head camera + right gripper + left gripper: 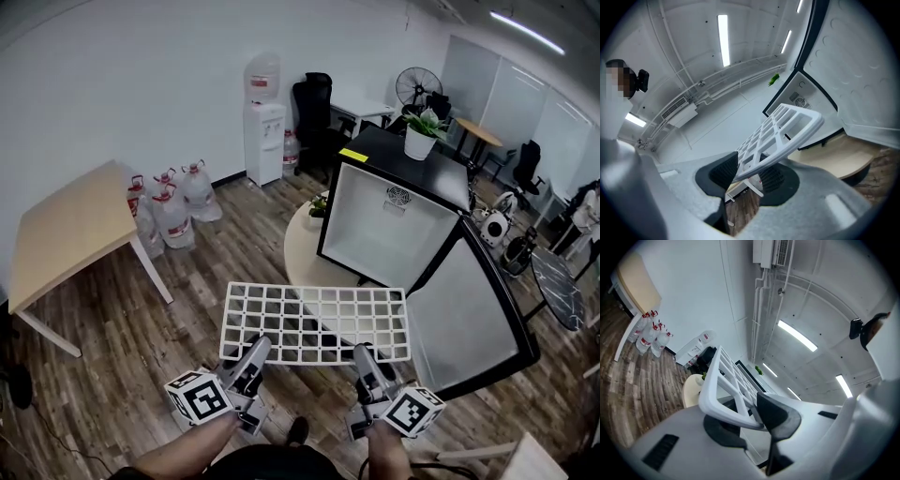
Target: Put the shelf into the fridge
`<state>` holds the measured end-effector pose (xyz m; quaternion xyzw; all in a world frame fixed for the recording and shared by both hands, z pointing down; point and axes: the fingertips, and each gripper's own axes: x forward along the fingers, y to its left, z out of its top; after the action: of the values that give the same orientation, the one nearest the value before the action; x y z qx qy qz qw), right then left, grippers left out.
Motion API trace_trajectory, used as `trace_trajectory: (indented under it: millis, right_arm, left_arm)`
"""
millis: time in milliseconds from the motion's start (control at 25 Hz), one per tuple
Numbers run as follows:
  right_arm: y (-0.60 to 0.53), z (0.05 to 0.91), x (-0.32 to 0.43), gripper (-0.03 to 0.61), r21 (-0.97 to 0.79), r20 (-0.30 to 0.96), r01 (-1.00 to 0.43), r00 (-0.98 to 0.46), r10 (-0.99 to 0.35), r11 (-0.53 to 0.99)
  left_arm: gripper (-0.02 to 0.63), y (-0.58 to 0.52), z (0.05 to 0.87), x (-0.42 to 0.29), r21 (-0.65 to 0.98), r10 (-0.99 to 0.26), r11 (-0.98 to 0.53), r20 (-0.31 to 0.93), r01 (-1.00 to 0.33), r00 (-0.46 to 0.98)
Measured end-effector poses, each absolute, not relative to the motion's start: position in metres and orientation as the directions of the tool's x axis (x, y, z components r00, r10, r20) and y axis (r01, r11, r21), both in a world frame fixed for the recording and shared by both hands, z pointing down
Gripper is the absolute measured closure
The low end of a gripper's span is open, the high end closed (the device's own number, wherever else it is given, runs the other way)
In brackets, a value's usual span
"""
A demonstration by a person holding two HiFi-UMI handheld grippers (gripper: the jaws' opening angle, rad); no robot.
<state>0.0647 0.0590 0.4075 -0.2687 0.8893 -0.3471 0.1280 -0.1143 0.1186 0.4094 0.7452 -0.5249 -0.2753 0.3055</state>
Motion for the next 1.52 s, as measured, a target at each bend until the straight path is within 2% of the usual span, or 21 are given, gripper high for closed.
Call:
trace_trajectory:
  millis: [320, 520, 720, 1200, 1520]
  right_arm:
    - [-0.007, 0.418, 0.089, 0.448, -0.701, -0.023, -0.396, -0.819, -0.574, 0.593]
    - [-0.056, 0.424, 0.073, 0.448, -0.712, -0.031, -0.403, -0.799, -0.600, 0.574]
    - [-0.086, 0.426, 0.117, 0.448, -0.715, -0.035, -0.405, -0.793, -0.608, 0.570]
    - [-0.132, 0.445, 0.136, 0.448, -0.742, -0.022, -0.427, -0.755, -0.655, 0.517]
    - [-0.171, 0.450, 0.106, 0.448, -0.726, 0.004, -0.517, -0.662, -0.749, 0.453]
  left_arm:
    - [0.531, 0.051, 0.419, -0.091, 0.755, -0.948, -0.235, -0.040, -0.612, 0.315]
    - [0.531, -0.005, 0.422, -0.108, 0.747, -0.937, -0.252, -0.030, -0.615, 0.347]
    - [0.531, -0.035, 0.422, -0.065, 0.744, -0.940, -0.239, -0.016, -0.623, 0.341]
    - [0.531, -0.094, 0.437, -0.048, 0.741, -0.914, -0.253, 0.028, -0.623, 0.405]
    - [0.531, -0.159, 0.448, -0.082, 0.760, -0.853, -0.335, 0.008, -0.558, 0.522]
